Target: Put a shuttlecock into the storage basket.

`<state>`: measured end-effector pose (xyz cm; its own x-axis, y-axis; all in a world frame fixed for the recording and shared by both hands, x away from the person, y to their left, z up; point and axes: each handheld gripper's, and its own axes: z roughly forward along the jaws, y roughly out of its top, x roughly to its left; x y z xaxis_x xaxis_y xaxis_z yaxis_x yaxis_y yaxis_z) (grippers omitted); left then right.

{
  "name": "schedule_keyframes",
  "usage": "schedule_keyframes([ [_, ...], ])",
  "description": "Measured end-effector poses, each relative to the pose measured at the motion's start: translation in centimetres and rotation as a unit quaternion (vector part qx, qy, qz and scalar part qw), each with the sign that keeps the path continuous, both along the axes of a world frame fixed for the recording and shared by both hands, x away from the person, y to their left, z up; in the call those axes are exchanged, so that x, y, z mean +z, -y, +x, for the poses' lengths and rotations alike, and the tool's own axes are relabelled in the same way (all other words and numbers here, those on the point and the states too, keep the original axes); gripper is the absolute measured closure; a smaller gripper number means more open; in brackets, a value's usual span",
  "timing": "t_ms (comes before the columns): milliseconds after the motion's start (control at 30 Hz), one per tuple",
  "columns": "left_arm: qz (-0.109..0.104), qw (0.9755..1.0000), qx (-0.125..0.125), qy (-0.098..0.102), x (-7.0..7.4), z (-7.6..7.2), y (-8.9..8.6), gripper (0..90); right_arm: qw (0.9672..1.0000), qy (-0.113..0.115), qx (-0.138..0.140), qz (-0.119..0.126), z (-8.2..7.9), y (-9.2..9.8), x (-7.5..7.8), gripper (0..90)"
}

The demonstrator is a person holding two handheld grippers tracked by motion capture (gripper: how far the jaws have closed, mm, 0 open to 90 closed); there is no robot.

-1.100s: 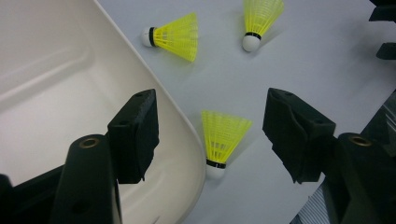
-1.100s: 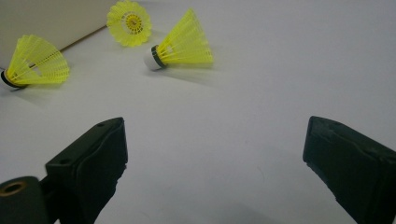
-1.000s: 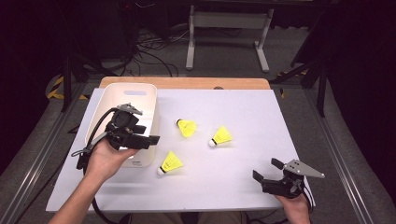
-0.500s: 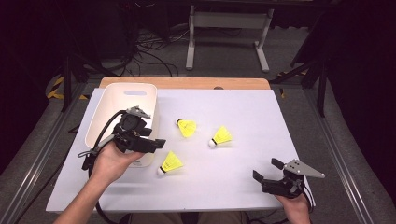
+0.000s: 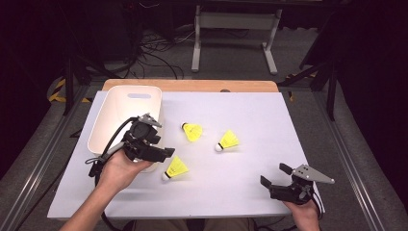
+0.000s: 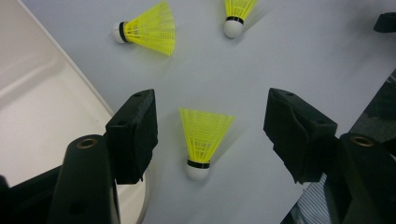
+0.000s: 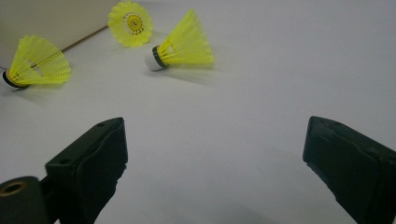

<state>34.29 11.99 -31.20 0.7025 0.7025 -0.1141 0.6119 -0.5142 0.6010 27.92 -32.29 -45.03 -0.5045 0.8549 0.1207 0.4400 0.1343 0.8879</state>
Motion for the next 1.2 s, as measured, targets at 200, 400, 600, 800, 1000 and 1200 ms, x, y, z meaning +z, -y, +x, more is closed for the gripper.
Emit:
schedule_keyframes([
  [200,0.004,1.0000,-0.002,0.000,-0.3,-0.2,0.3,35.4,1.0000,0.000,0.001,0.001,0.0,0.0,0.0,6.9],
  [400,0.008,1.0000,0.001,0.004,-0.7,-0.5,0.4,34.0,1.0000,0.000,0.001,0.001,0.0,0.0,0.0,6.9],
  [600,0.016,0.9998,-0.004,0.004,-1.1,-0.8,0.8,33.9,1.0000,0.000,0.001,0.002,0.0,0.0,0.0,6.9],
  [800,0.025,0.9997,-0.006,0.003,-1.4,-1.0,1.0,33.5,1.0000,0.000,0.001,0.001,0.0,0.0,0.0,6.9],
  [1000,0.030,0.9995,-0.006,0.003,-1.7,-1.1,1.2,33.3,1.0000,0.000,0.001,0.002,0.0,0.0,0.0,6.9],
  [1200,0.036,0.9993,-0.008,0.002,-2.4,-1.4,1.5,33.5,1.0000,-0.001,0.000,0.005,0.0,0.0,0.0,6.9],
])
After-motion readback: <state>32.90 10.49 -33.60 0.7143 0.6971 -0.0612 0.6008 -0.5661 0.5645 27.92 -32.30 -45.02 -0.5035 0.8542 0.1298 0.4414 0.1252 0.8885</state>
